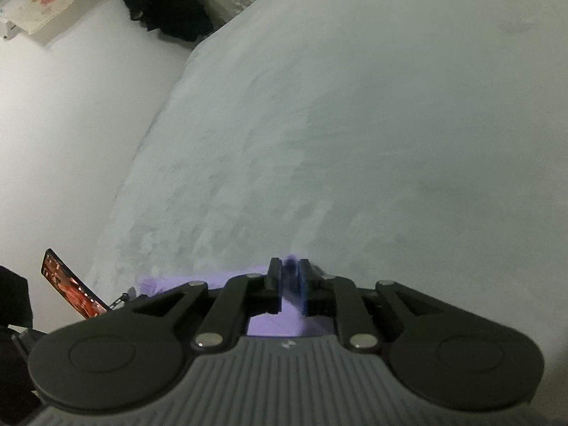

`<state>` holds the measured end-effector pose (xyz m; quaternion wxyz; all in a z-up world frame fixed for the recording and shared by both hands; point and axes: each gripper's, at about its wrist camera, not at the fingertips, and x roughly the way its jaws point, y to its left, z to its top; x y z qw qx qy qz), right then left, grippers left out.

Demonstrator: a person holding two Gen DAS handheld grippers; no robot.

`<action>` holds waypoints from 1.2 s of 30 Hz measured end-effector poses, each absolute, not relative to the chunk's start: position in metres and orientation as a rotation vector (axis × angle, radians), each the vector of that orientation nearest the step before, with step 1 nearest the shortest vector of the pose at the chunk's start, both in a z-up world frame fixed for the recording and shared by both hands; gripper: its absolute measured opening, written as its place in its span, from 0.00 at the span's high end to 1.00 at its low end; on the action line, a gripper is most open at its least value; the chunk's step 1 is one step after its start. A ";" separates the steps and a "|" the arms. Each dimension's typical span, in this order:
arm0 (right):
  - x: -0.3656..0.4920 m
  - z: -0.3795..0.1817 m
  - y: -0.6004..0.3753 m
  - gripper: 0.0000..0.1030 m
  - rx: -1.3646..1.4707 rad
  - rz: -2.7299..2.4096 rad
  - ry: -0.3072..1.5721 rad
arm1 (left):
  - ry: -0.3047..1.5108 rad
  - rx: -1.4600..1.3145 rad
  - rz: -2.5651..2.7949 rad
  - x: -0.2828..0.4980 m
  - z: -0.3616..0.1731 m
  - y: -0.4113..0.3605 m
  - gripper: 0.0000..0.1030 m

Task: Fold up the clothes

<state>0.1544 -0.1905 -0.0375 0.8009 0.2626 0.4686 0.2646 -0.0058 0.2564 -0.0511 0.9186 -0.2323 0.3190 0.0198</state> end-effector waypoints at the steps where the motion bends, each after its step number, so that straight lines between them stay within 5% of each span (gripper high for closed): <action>1: 0.150 -0.035 -0.194 0.81 0.555 0.562 1.000 | 0.663 -0.477 0.035 -0.006 -0.050 0.255 0.65; 3: 0.135 -0.030 -0.198 0.62 0.521 0.565 0.983 | 0.681 -0.469 0.021 -0.010 -0.047 0.251 0.64; 4: 0.128 -0.028 -0.198 0.60 0.501 0.568 0.975 | 0.693 -0.460 0.011 -0.012 -0.046 0.249 0.64; 18: 0.009 -0.010 -0.165 0.60 0.030 0.753 0.801 | 0.780 -0.439 0.139 -0.066 -0.032 0.252 0.64; 29: -0.001 -0.019 -0.139 0.84 -0.228 0.771 0.766 | 0.742 -0.495 0.274 -0.078 -0.032 0.280 0.69; 31: -0.002 -0.017 -0.144 0.88 -0.222 0.774 0.770 | 0.749 -0.501 0.258 -0.074 -0.034 0.279 0.88; 36: 0.001 -0.015 -0.148 0.98 -0.164 0.780 0.779 | 0.740 -0.470 0.267 -0.073 -0.033 0.277 1.00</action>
